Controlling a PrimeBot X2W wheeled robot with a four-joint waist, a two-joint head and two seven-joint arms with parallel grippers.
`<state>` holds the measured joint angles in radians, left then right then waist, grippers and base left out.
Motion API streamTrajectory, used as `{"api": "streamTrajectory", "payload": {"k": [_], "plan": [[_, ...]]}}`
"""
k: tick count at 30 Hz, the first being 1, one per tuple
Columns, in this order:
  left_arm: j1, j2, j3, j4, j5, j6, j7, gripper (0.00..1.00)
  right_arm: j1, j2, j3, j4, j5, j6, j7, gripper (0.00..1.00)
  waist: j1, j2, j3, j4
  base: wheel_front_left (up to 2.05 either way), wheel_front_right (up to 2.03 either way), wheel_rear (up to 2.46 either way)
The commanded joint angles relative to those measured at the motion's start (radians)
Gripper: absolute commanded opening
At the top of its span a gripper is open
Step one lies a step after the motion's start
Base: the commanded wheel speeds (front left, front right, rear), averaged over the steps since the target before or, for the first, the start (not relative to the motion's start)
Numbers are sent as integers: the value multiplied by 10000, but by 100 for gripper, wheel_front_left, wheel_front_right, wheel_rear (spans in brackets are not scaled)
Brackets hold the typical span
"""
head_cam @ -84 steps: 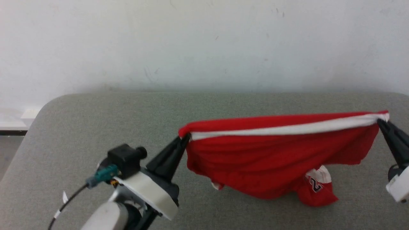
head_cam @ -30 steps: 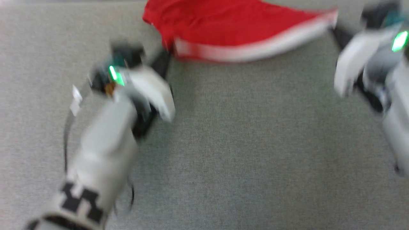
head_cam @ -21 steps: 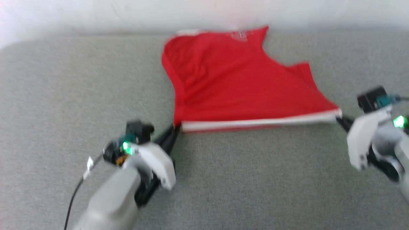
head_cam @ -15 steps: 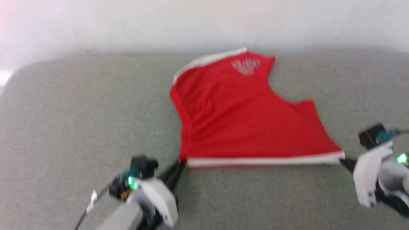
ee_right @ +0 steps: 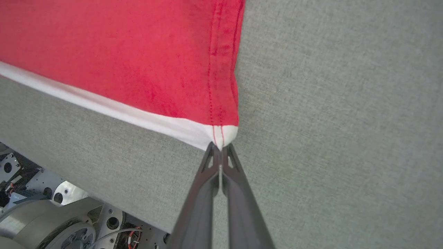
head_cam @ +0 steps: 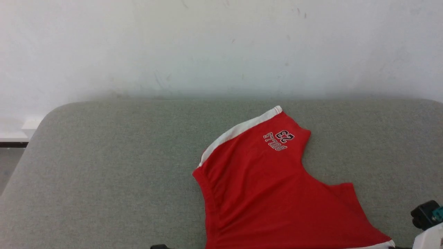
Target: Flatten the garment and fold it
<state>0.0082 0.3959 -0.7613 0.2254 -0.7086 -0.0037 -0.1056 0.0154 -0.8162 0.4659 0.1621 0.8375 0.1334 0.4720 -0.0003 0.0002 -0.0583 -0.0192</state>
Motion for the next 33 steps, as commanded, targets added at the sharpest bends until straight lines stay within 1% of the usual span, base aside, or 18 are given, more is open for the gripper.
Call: {"api": "streamTrajectory", "payload": {"k": [1,5,9,14,18,21,24,29,33], "plan": [[125,159,19,-62,-97,123,35,0,131,-113,-182,-40,9,-27,37,0,3,-2,-163,149,0,0,0],[300,232,-255,-639,18,235,358,0,595,101,-1156,-683,-217,-27,87,0,3,-2,-100,322,0,0,0],[-95,238,-198,-1215,241,375,377,0,397,484,-2011,-1367,-454,-27,64,0,3,-2,195,581,0,0,0],[-989,249,66,-1822,487,455,409,0,-615,897,-2717,-1846,-845,-27,283,0,3,-2,942,961,0,0,0],[-1954,103,252,-1989,652,395,489,0,-1990,1233,-2888,-1695,-1243,-27,536,0,3,-2,1676,1311,0,0,0],[-2662,-75,446,-1887,714,409,503,0,-3217,1555,-2725,-1246,-1545,-27,728,0,3,-2,2201,1525,0,0,0],[-3302,-283,614,-1594,757,428,475,0,-4494,1803,-2315,-544,-1940,-27,891,0,3,-2,2724,1745,0,0,0],[-4202,-694,679,-844,809,284,363,0,-6415,2091,-1416,1035,-2491,-27,987,0,3,-2,3447,2087,0,0,0],[-4814,-1074,601,-215,899,113,186,0,-7607,2212,-785,2367,-2900,-27,757,0,3,-2,3877,2360,0,0,0]]}}
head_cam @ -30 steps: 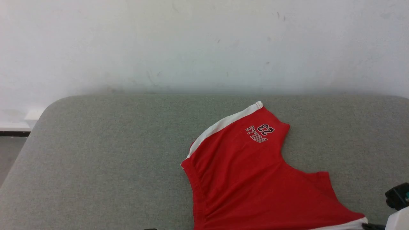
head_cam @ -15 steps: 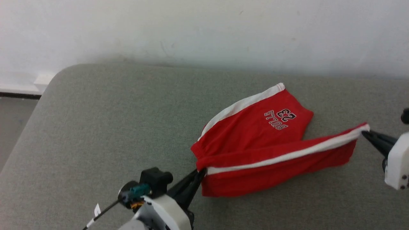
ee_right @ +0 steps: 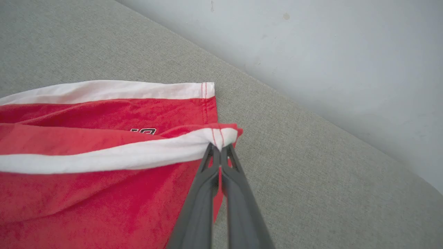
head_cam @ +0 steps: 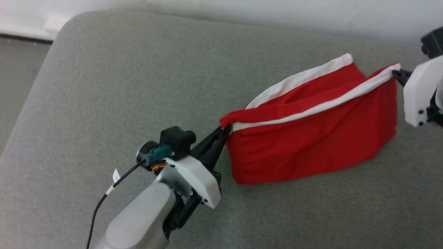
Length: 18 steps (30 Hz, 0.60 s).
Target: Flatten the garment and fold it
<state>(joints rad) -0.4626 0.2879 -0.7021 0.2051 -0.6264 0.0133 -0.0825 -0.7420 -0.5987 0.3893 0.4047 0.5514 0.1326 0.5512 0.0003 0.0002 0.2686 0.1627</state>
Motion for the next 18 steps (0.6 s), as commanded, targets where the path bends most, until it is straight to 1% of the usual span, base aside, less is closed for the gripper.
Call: {"api": "streamTrajectory", "payload": {"k": [1,5,9,17,18], "plan": [[-236,-87,-9,142,104,-87,-106,0,-279,69,123,265,-122,-19,-108,0,-3,-2,695,600,0,0,0],[-629,-437,-43,648,166,-159,-402,0,-1108,84,710,1391,-416,-19,-445,0,-3,-2,1013,807,0,0,0],[-900,-705,-67,1081,202,-201,-663,0,-1758,161,901,2406,-575,-19,-993,0,-3,-2,1241,974,0,0,0],[-1285,-1045,-127,1826,223,-310,-992,0,-2506,317,1570,3700,-606,-19,-1845,0,-3,-2,1516,1142,0,0,0],[-1323,-1085,-141,1924,226,-325,-1024,0,-2571,334,1646,3802,-585,-19,-2011,87,-3,-2,1523,1150,0,0,0]]}}
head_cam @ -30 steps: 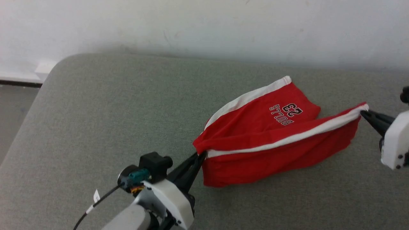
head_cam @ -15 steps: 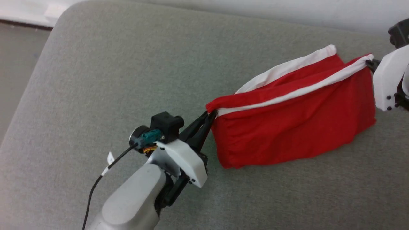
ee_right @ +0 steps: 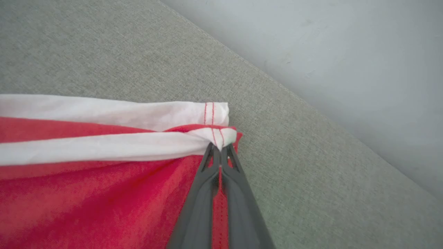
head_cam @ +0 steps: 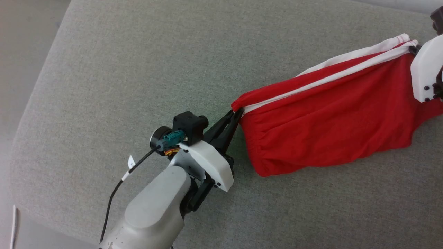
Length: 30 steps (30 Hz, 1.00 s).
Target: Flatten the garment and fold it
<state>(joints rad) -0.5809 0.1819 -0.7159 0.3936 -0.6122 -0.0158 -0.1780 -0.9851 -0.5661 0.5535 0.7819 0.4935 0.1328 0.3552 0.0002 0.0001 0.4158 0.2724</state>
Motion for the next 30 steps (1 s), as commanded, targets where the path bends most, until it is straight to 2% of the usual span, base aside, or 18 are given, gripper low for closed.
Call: {"api": "streamTrajectory", "payload": {"k": [1,2,8,13,17,18,23,26,30], "plan": [[-170,-62,-13,139,84,-45,-101,16,-190,41,53,157,52,-21,-185,100,-2,-1,42,52,0,0,0],[-193,-94,-15,241,85,-45,-137,98,-236,71,115,283,72,-21,-330,100,-2,-1,16,46,0,0,0],[-108,-135,46,711,93,45,-391,100,-220,284,515,829,383,-21,-1424,100,-2,-1,-632,-152,0,0,0],[345,102,355,652,-15,281,-603,100,132,424,808,797,840,-21,-2726,100,-2,-1,-1652,-531,0,0,0],[932,398,775,208,-51,703,-736,100,623,361,983,446,1146,-21,-3970,100,-2,-1,-2464,-890,0,0,0],[932,398,775,208,-51,703,-736,100,623,361,983,446,1146,-21,-3970,100,-2,-1,-2464,-890,0,0,0],[1947,693,1521,-736,-84,1319,-819,100,1557,142,1008,-137,1397,-21,-5243,100,-2,-1,-3209,-1342,0,0,0],[2664,760,2012,-1436,60,1664,-831,100,2284,17,778,-448,1375,-21,-5726,100,-2,-1,-3546,-1580,0,0,0],[3735,663,2608,-2216,384,1926,-834,100,3472,120,-9,-949,1234,-21,-6046,100,-2,-1,-3889,-1870,0,0,0]]}}
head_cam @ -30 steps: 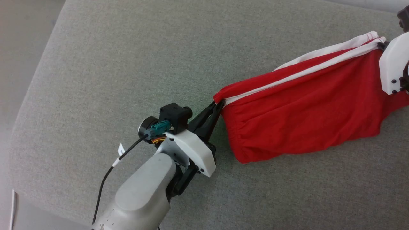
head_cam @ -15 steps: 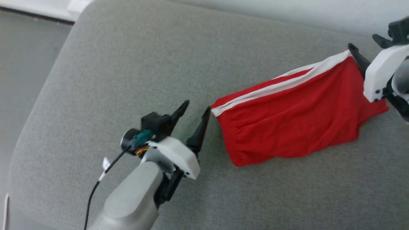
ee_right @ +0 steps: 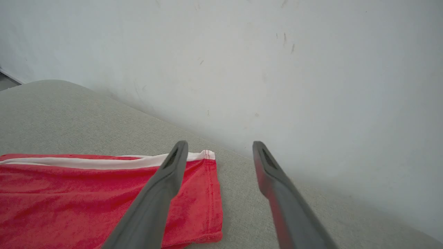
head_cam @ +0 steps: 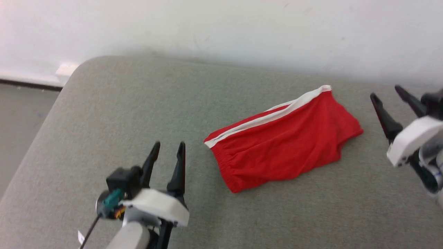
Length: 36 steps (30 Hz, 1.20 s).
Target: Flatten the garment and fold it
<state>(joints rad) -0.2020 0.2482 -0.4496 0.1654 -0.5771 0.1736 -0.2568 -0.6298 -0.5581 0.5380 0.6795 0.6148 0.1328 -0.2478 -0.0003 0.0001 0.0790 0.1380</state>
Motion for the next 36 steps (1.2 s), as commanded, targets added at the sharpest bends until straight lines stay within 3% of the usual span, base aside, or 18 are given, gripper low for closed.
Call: {"api": "streamTrajectory", "payload": {"k": [1,9,17,24,35,36], "plan": [[193,-49,41,-60,101,47,-46,100,257,76,-105,-86,-72,-21,-54,100,3,-1,-579,-580,0,0,0],[1439,-364,-180,136,155,-177,203,100,3212,927,-2845,-2131,-1419,-21,-134,100,3,-1,-706,-1042,0,0,0],[937,-600,-555,956,-36,-151,1356,100,5423,2340,-5029,-5031,-2856,-21,541,100,3,-1,-254,-1708,0,0,0],[94,-789,-432,1956,-206,130,2050,100,6060,2943,-5543,-6664,-3343,-21,1324,100,3,-1,232,-2235,0,0,0],[-363,-697,-1046,3540,-12,440,3802,100,6227,3251,-5704,-7251,-3457,-21,1516,100,3,-1,769,-2462,0,0,0],[-356,-690,-1088,3600,-34,410,3920,41,6213,3261,-5694,-7258,-3460,-21,1530,100,3,-1,789,-2446,0,0,0]]}}
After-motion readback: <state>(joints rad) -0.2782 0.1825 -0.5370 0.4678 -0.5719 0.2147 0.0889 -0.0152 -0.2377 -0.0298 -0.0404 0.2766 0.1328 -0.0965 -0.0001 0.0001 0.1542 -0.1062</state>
